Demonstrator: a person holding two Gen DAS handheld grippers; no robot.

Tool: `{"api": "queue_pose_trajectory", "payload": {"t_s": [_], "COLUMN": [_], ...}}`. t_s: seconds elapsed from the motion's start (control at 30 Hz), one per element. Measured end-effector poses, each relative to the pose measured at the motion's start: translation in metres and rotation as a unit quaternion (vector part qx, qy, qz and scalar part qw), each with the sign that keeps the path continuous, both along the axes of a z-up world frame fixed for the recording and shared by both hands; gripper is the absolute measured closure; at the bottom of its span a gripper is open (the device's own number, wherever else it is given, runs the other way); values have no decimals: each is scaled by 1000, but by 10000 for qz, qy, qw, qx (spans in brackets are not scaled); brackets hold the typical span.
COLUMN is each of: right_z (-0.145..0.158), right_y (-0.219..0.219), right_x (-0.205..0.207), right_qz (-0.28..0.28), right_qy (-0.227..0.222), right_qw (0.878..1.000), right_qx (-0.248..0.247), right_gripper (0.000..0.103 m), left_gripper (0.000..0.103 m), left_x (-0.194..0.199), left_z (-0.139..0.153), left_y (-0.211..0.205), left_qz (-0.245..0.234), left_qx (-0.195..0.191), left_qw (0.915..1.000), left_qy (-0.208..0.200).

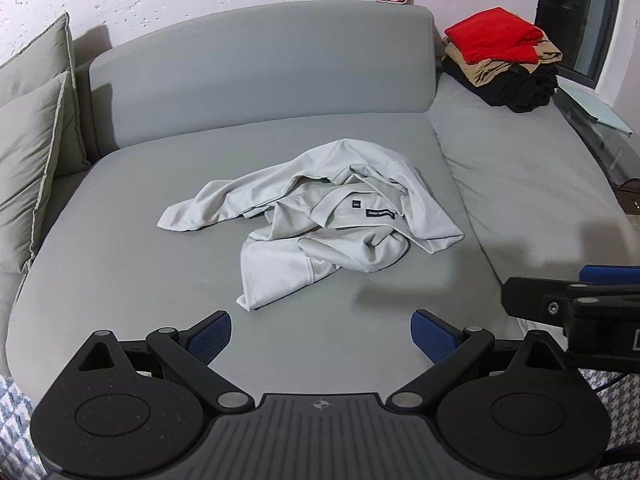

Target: Fold clothes

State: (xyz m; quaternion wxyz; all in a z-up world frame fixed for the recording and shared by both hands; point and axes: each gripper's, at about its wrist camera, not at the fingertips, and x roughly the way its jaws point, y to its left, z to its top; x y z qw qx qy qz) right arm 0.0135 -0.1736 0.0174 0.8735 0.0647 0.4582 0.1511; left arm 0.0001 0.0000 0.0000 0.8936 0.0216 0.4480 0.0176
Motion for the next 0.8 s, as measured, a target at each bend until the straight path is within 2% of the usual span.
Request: {"api": "queue_pose_trajectory", "payload": {"t_s": [0.17, 0.23, 0.37, 0.8], "right_z": [0, 0, 0, -1], "right_y": [-1, -1, -1, -2], "right_x": [0, 0, 1, 0], "right_qz": [1, 1, 2, -7], "right_qy": [6, 9, 14, 17], "right_qw": [10000, 10000, 10000, 10000], "right_qx": [18, 25, 39, 67], "right_gripper": [18, 18, 17, 15], "left_gripper": [5, 5, 5, 4], "left_x": [-2, 1, 2, 2], "left_z": [0, -3, -7, -4], "left_y": [-6, 3, 6, 4], "left_qz": [110, 155, 209, 213], "left_qx": [151, -41, -97, -28], "left_qw": [9998, 9999, 9997, 9997], "left_qy": [-60, 65, 111, 150]}}
